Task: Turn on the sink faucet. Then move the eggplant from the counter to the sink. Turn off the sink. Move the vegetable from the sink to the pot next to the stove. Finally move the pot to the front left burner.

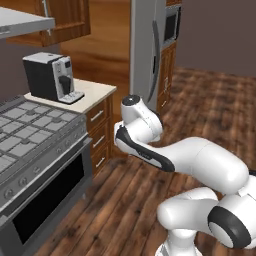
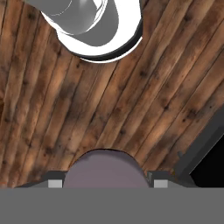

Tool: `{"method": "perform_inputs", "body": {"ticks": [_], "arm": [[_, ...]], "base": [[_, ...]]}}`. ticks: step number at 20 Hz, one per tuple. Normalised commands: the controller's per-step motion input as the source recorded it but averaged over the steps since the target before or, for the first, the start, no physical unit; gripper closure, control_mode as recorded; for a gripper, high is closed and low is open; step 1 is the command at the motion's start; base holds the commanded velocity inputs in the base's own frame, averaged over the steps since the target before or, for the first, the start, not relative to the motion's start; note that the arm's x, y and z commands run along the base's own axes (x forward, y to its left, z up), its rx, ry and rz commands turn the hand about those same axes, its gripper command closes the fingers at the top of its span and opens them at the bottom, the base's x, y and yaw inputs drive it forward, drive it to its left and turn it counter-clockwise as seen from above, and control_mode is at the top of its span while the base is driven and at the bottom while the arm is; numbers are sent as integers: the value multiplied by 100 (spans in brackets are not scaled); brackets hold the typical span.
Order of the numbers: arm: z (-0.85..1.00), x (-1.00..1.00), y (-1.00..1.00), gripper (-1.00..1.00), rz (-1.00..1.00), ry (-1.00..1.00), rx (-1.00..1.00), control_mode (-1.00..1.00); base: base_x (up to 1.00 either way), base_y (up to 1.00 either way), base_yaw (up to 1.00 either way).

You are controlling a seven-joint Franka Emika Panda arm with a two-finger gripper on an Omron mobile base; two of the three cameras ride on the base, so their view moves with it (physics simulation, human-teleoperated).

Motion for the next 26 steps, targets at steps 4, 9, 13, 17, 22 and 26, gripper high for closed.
{"method": "perform_inputs", "body": {"ticks": [4,9,13,17,22,26], "arm": [[0,0,0,100,0,0,0,100],[0,0,0,100,0,0,0,100],[0,0,0,100,0,0,0,100],[0,0,0,100,0,0,0,100],[0,0,0,100,0,0,0,100],[0,0,0,100,0,0,0,100]], "base": [[0,-38,40],[-1,-42,40],[-2,-40,39],[-3,-38,39],[-21,-16,33],[-12,0,26]]}}
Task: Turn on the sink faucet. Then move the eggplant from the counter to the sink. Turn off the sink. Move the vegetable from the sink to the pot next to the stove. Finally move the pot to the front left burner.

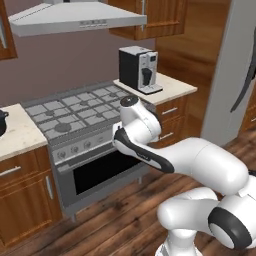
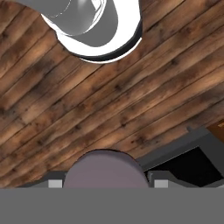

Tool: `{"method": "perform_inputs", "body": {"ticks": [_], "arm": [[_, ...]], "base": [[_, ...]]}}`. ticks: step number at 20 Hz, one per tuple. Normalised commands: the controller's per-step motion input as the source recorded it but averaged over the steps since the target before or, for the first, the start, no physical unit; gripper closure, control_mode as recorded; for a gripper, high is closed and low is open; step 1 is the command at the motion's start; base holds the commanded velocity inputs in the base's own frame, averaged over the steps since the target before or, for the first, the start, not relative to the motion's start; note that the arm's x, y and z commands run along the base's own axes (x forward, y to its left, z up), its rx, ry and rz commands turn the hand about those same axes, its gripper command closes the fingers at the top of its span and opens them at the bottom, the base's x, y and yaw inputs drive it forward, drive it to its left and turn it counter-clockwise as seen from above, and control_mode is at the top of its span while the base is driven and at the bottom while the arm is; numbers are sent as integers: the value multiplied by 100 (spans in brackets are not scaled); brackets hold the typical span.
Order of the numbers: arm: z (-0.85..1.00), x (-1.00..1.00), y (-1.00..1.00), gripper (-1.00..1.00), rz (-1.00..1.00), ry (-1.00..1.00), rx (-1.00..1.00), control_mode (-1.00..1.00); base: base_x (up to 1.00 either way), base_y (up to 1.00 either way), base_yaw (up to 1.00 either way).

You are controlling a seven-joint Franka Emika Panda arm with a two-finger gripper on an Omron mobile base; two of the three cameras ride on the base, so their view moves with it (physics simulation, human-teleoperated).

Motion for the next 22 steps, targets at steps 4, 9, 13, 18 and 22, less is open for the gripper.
{"method": "perform_inputs", "body": {"ticks": [4,9,13,18,22], "arm": [[0,0,0,100,0,0,0,100],[0,0,0,100,0,0,0,100],[0,0,0,100,0,0,0,100],[0,0,0,100,0,0,0,100],[0,0,0,100,0,0,0,100]], "base": [[0,11,17],[0,0,10],[3,1,8],[6,0,10],[0,-1,11]]}}
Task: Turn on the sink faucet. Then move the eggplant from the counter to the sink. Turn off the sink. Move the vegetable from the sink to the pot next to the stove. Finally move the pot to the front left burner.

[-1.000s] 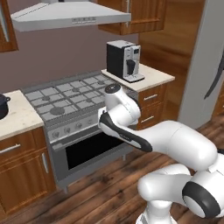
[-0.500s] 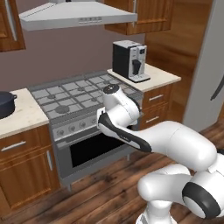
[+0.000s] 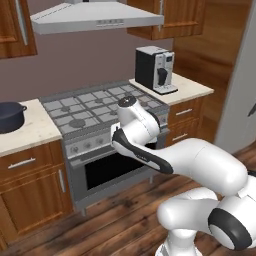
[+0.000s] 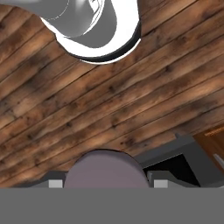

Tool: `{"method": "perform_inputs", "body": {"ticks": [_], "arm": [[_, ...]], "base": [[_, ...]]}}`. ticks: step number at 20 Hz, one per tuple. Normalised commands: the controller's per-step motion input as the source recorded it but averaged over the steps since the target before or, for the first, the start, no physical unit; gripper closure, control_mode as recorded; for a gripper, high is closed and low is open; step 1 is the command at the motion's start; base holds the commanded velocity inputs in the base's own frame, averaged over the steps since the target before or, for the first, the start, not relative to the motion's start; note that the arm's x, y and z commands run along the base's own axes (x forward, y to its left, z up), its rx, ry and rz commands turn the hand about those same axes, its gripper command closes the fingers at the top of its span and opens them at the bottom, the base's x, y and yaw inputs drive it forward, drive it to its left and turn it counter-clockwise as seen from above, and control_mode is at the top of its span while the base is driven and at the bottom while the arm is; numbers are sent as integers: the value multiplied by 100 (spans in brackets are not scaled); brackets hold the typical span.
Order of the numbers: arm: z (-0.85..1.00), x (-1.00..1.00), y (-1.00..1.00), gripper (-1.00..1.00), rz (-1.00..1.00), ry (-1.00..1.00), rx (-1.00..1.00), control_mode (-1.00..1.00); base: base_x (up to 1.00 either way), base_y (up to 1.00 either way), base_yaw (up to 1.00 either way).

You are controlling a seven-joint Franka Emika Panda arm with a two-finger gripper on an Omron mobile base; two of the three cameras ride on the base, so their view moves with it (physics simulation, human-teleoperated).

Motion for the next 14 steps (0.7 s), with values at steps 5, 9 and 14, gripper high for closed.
{"method": "perform_inputs", "body": {"ticks": [5,9,14], "arm": [[0,0,0,100,0,0,0,100],[0,0,0,100,0,0,0,100],[0,0,0,100,0,0,0,100]], "base": [[0,-7,10],[1,-18,9],[1,-26,9]]}}
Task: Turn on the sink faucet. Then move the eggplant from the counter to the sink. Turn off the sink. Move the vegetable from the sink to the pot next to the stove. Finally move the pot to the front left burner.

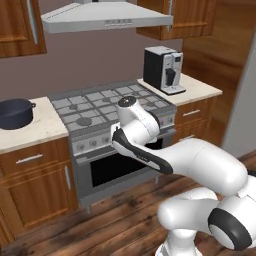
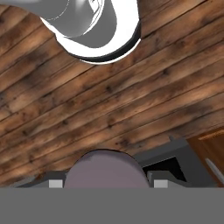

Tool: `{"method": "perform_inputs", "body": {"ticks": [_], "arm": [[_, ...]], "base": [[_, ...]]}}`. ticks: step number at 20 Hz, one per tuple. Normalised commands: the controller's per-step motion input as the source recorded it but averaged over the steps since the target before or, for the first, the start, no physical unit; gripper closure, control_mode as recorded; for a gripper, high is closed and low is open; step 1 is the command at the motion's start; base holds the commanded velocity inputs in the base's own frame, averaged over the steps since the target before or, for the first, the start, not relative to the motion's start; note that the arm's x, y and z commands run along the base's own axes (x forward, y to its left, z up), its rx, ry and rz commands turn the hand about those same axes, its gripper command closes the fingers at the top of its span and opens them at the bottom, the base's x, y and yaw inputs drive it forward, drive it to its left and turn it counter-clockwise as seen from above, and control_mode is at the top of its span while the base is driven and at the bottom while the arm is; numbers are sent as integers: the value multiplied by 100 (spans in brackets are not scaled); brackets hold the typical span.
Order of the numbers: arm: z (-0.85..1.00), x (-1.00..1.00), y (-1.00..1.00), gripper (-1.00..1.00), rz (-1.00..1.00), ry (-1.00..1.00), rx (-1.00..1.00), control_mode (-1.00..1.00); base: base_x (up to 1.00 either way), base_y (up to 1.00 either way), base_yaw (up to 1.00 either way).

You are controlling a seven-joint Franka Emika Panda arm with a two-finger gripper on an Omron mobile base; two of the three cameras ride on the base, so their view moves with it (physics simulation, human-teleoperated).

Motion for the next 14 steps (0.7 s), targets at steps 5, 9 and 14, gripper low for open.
{"method": "perform_inputs", "body": {"ticks": [5,9,14], "arm": [[0,0,0,100,0,0,0,100],[0,0,0,100,0,0,0,100],[0,0,0,100,0,0,0,100]], "base": [[1,-25,9],[0,-32,9],[3,-36,10]]}}
